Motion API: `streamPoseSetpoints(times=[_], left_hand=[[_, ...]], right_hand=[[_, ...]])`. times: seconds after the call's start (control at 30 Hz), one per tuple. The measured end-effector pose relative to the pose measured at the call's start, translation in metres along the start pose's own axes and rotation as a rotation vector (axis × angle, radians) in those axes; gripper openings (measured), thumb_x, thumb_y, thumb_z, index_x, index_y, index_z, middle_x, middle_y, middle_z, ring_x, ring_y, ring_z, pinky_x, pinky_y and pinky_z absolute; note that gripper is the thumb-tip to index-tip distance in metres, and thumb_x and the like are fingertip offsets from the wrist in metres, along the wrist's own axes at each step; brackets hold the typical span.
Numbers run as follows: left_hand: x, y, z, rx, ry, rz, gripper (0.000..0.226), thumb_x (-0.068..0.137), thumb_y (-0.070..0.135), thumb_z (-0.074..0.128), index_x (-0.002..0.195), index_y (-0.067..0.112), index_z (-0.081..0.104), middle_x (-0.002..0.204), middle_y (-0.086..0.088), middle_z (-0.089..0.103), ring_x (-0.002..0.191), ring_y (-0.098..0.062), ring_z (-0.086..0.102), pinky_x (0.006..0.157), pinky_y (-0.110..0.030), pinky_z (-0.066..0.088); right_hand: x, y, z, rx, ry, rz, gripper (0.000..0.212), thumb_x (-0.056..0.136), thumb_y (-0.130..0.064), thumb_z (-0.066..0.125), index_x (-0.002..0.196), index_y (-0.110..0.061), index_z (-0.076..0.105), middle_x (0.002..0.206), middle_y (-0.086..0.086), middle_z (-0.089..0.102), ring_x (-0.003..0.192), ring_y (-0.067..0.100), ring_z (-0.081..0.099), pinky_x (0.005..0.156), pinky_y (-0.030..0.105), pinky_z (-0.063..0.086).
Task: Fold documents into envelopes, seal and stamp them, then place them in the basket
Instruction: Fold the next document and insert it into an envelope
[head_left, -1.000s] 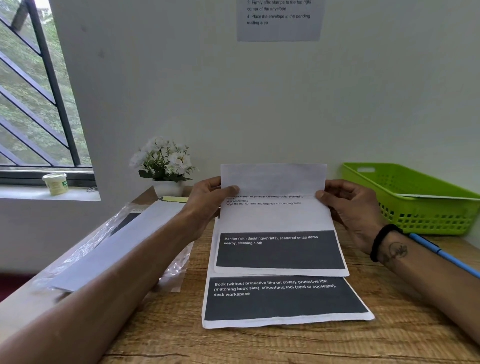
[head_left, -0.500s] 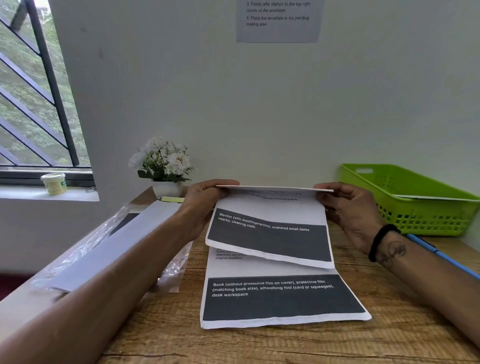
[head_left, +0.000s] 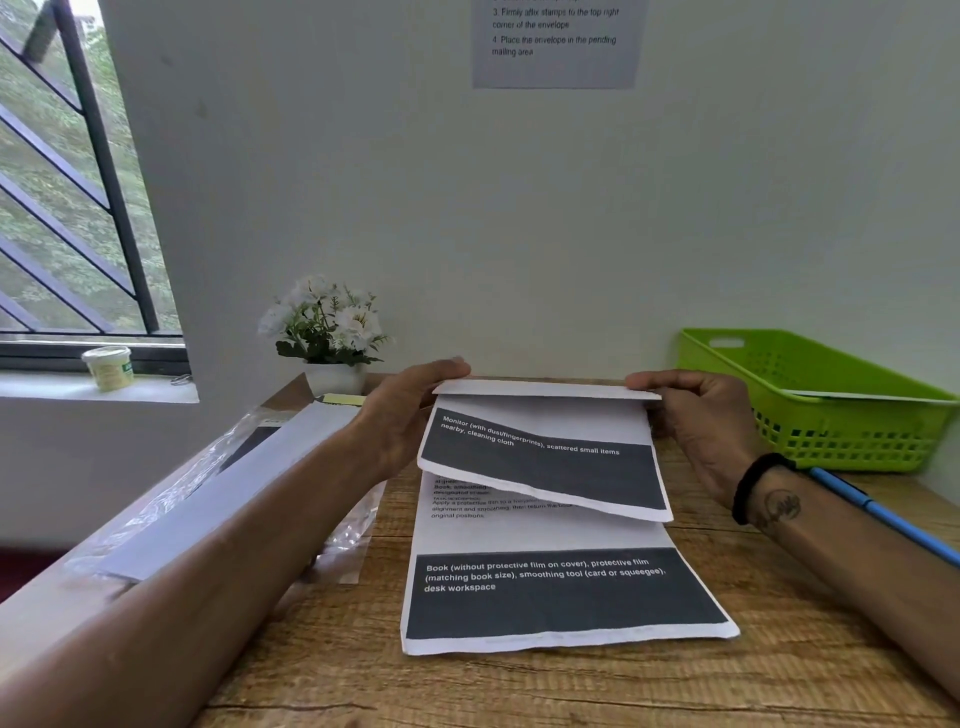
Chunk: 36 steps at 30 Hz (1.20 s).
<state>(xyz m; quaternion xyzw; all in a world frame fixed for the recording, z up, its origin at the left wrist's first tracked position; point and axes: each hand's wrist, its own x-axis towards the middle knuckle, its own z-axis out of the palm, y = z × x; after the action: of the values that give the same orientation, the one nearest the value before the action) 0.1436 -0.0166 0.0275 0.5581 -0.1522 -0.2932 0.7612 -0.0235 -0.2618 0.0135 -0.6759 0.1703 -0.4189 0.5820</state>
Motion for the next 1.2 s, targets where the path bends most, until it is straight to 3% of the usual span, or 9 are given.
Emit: streamPoseSetpoints(times=[0.1, 0.23, 0.37, 0.53, 0.63, 0.73, 0.93, 1.07, 1.2], left_hand=[[0.000, -0.003, 0.002, 0.027, -0.006, 0.047, 0.039, 0.088, 0.005, 0.077, 0.127, 0.007, 0.070, 0.124, -0.027, 0.071, 0.097, -0.038, 0.071, 0.091, -0.052, 0.061], [0.003, -0.003, 0.002, -0.013, 0.023, 0.139, 0.043, 0.086, -0.006, 0.075, 0.125, 0.014, 0.072, 0.121, -0.025, 0.070, 0.088, -0.036, 0.073, 0.069, -0.046, 0.066], [0.005, -0.001, -0.001, -0.065, 0.074, 0.180, 0.045, 0.085, -0.005, 0.077, 0.124, 0.015, 0.071, 0.122, -0.025, 0.071, 0.096, -0.040, 0.072, 0.071, -0.048, 0.065], [0.002, 0.000, 0.002, -0.058, 0.081, 0.163, 0.046, 0.086, 0.002, 0.078, 0.130, 0.010, 0.067, 0.122, -0.021, 0.073, 0.103, -0.036, 0.073, 0.073, -0.044, 0.065], [-0.003, -0.003, 0.006, 0.095, -0.016, 0.137, 0.046, 0.089, 0.010, 0.078, 0.133, 0.010, 0.063, 0.122, -0.017, 0.074, 0.108, -0.035, 0.074, 0.085, -0.044, 0.064], [-0.003, -0.008, 0.007, 0.267, -0.036, 0.121, 0.046, 0.092, 0.013, 0.077, 0.135, 0.016, 0.062, 0.117, -0.010, 0.077, 0.105, -0.031, 0.075, 0.085, -0.042, 0.063], [-0.007, -0.006, 0.009, 0.300, -0.011, 0.105, 0.032, 0.102, 0.009, 0.062, 0.133, 0.017, 0.061, 0.119, -0.009, 0.070, 0.101, -0.025, 0.071, 0.068, -0.032, 0.063], [-0.006, -0.004, 0.010, 0.132, 0.030, 0.016, 0.024, 0.106, 0.010, 0.056, 0.129, 0.007, 0.061, 0.130, -0.021, 0.062, 0.096, -0.031, 0.074, 0.061, -0.029, 0.063], [-0.006, -0.003, 0.009, 0.003, 0.055, -0.030, 0.029, 0.107, 0.021, 0.057, 0.129, 0.002, 0.051, 0.114, -0.029, 0.071, 0.073, -0.028, 0.078, 0.054, -0.030, 0.063]], right_hand=[[-0.001, -0.007, 0.001, 0.112, 0.000, 0.074, 0.028, 0.091, 0.005, 0.057, 0.089, -0.011, 0.080, 0.099, 0.014, 0.079, 0.076, 0.020, 0.071, 0.070, 0.034, 0.055], [-0.006, -0.014, 0.004, 0.246, -0.125, 0.196, 0.014, 0.096, -0.014, 0.067, 0.110, -0.012, 0.071, 0.085, 0.003, 0.075, 0.061, 0.011, 0.069, 0.063, 0.031, 0.056], [-0.012, -0.007, 0.002, 0.142, -0.355, 0.202, 0.041, 0.087, -0.018, 0.079, 0.125, -0.014, 0.065, 0.111, 0.005, 0.079, 0.090, 0.026, 0.076, 0.077, 0.039, 0.062], [-0.014, -0.004, 0.002, 0.059, -0.302, 0.133, 0.035, 0.086, 0.001, 0.077, 0.118, -0.007, 0.068, 0.107, 0.013, 0.079, 0.091, 0.024, 0.077, 0.072, 0.033, 0.065], [-0.011, -0.004, 0.001, 0.058, -0.237, 0.122, 0.028, 0.087, 0.002, 0.076, 0.112, -0.008, 0.069, 0.102, 0.011, 0.079, 0.081, 0.017, 0.076, 0.065, 0.025, 0.062], [-0.008, -0.004, -0.001, 0.070, -0.184, 0.121, 0.024, 0.086, 0.003, 0.076, 0.106, -0.011, 0.070, 0.098, 0.010, 0.079, 0.076, 0.014, 0.075, 0.063, 0.024, 0.061], [-0.005, -0.002, 0.000, 0.030, -0.120, 0.101, 0.020, 0.087, 0.002, 0.076, 0.102, -0.011, 0.072, 0.104, 0.014, 0.078, 0.090, 0.026, 0.073, 0.087, 0.047, 0.060], [-0.008, -0.007, 0.001, 0.096, -0.130, 0.151, 0.014, 0.093, 0.001, 0.069, 0.105, -0.007, 0.072, 0.104, 0.015, 0.077, 0.082, 0.026, 0.072, 0.062, 0.035, 0.063], [-0.009, -0.010, 0.001, 0.137, -0.161, 0.194, 0.012, 0.097, -0.002, 0.064, 0.102, -0.009, 0.072, 0.093, 0.015, 0.076, 0.068, 0.027, 0.074, 0.056, 0.029, 0.061]])
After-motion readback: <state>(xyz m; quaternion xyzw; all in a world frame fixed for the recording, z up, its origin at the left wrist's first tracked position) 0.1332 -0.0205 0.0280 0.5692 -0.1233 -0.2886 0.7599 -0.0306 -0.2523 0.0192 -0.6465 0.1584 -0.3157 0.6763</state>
